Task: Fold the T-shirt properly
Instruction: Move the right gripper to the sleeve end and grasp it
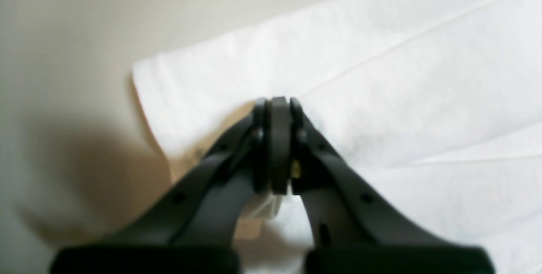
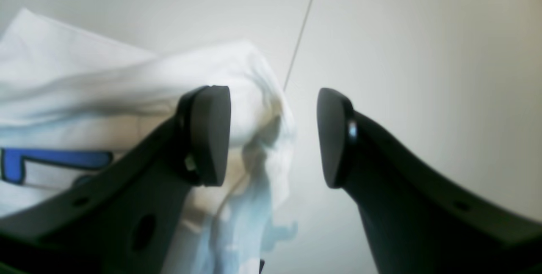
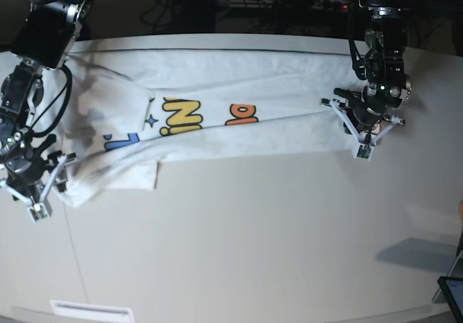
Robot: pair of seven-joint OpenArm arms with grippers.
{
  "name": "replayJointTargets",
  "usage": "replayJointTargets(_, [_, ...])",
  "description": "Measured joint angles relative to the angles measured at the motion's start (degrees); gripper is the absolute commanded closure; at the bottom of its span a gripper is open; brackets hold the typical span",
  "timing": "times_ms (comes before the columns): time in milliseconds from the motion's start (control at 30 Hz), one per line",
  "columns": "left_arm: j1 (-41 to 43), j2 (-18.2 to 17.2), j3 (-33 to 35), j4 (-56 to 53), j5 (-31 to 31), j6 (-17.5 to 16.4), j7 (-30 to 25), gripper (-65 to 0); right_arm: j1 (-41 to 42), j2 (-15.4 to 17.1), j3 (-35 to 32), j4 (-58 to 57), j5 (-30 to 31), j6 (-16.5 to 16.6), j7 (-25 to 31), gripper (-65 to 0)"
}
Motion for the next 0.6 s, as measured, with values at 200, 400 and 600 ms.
replayJointTargets(200, [-0.15,0.00,0.00,-0.04,-0.04,-0.02,0.02,0.0,-4.00,-0.31,0.11,3.26,-0.15,-1.73,-1.05,-31.3])
replayJointTargets(400, [-0.26,-0.02,0.37,-0.09,-0.02,0.00,0.20,0.0,0.26,0.09,-0.46,6.71,-0.11,-1.29,-1.81,-31.6])
replayJointTargets(600, [-0.28,0.02,0.04,-0.11,-0.02,-0.02,0.20,0.0,1.95,0.44,-11.91,6.88,-0.28,1.51,-6.14,-31.3])
